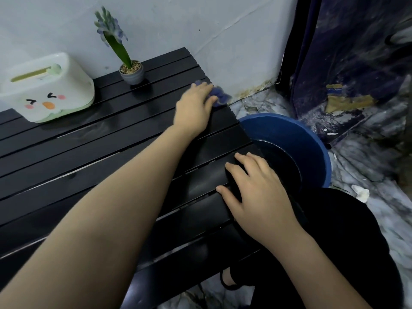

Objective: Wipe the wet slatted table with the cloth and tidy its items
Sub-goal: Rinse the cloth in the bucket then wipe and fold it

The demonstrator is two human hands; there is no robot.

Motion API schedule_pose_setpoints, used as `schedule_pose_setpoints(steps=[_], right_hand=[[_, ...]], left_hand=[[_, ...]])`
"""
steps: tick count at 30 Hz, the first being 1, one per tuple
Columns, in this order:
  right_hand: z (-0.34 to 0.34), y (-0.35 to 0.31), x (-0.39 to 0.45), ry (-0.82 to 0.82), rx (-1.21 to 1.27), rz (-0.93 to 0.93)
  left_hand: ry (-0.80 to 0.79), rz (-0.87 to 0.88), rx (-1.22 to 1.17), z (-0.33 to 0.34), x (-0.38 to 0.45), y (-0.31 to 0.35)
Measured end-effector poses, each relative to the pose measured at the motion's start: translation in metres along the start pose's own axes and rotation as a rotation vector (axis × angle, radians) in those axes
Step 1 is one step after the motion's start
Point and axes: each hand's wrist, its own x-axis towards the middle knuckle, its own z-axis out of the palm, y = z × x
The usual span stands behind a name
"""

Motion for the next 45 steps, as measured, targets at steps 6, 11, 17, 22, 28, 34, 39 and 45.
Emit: schedule_pose_setpoints(steps=[6,11,17,22,28,34,39,45], right_hand=[[0.002,0.003,-0.002,0.029,-0.004,-0.027],[0.004,0.003,-0.005,0.037,0.002,-0.036],[0.002,-0.012,-0.005,0.015,-0.035,-0.083],[0.008,-0.060,-0.009,0.014,-0.017,-0.250],[0.032,-0.140,-0.020,-0.046,0.067,-0.458],[0.057,-0.189,-0.031,-0.115,0.050,-0.588],[0.066,-0.198,-0.031,-0.131,0.000,-0.596],[0.073,-0.201,-0.034,-0.151,-0.032,-0.582]], left_hand=[[-0.203,0.227,-0.243,0.012,-0.025,0.057],[-0.338,-0.049,-0.764,-0.016,-0.034,0.066],[-0.313,-0.390,-1.330,-0.082,-0.071,0.045],[-0.160,-0.449,-1.454,-0.156,-0.150,-0.006],[0.283,-0.475,-1.261,-0.218,-0.288,-0.071],[0.461,-0.530,-0.194,-0.204,-0.384,-0.097],[0.372,-0.430,-0.159,-0.188,-0.408,-0.096],[0.482,-0.882,0.030,-0.198,-0.418,-0.096]])
